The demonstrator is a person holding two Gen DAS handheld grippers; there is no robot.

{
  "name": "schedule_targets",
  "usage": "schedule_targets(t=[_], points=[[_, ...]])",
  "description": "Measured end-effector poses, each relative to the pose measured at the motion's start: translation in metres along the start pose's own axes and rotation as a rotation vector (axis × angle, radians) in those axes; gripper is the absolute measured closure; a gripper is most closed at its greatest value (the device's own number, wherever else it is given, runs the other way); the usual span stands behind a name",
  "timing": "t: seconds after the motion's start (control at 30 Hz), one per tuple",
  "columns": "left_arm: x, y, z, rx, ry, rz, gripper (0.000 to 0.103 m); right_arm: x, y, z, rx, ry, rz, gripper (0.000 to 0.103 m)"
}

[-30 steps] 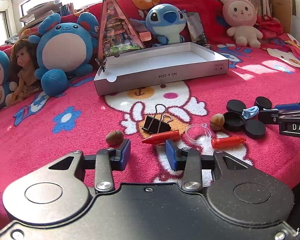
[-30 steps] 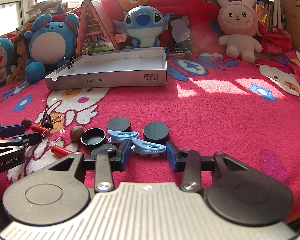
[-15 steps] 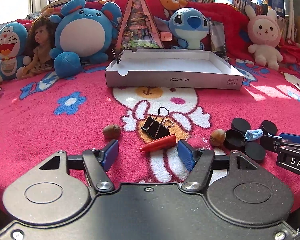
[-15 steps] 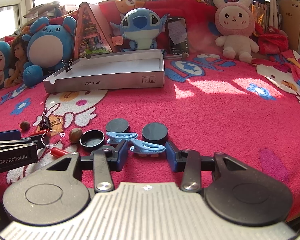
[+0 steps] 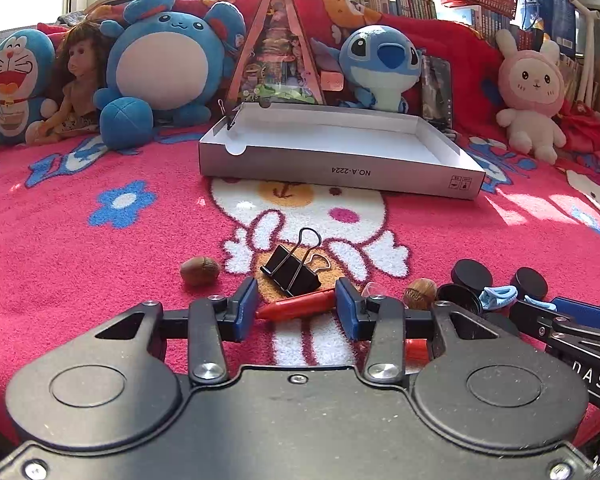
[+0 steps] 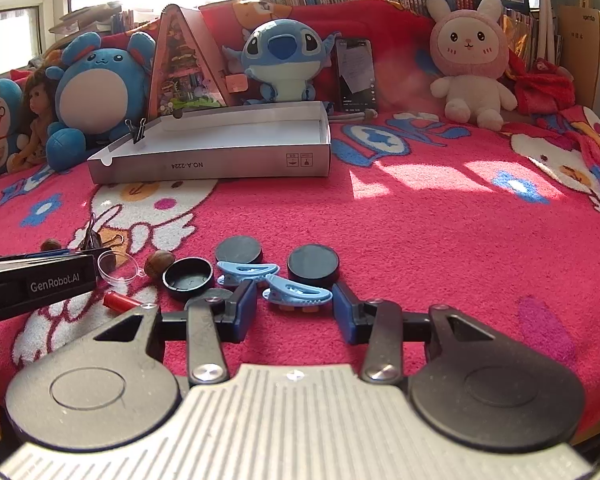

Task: Organize rigid objects
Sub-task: 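Close the left tool on the red marker while the right tool grasps the blue hair clip, then carry the red marker with the left tool while the right tool carries the clip over the white box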

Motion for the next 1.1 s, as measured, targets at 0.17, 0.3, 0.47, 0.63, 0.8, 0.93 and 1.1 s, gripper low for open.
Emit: schedule_targets(t=[0.17,0.3,0.47,0.63,0.8,0.93,1.1], points=[[-0.006,-0.008,0.003,0.012,0.039,0.006,0.063,-0.002,-0.002,0.002,0.007,0.0,0.014,0.059],[-0.01,-0.015,0.014,0.036,0.064,0.007,0.063,-0.001,-0.005,0.008,0.024,0.007,0.019,0.06],[-0.014,-0.014,0.042,0.062,0.084,-0.019,0.063,0.002,-0.002,0.026,0.051,0.015,0.033,0.06],[-0.019,0.002,0.076,0.062,0.073,-0.049,0.063,0.003,0.009,0.053,0.056,0.03,0.069,0.06],[-0.019,0.024,0.108,0.052,0.06,-0.087,0.063,-0.004,0.028,0.084,0.066,0.005,0.094,0.06],[-0.017,0.047,0.128,0.03,0.055,-0.108,0.063,-0.01,0.048,0.106,0.06,-0.009,0.107,0.06],[-0.015,0.08,0.146,-0.035,0.033,-0.141,0.063,-0.013,0.079,0.127,0.018,0.0,0.109,0.06]])
Point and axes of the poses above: each gripper's, at about its wrist camera, not at the fingertips, and y roughly the way its jaws point, x to its right, z to its top, the point moved 8 cm from there along y, roughly the way its jaws point
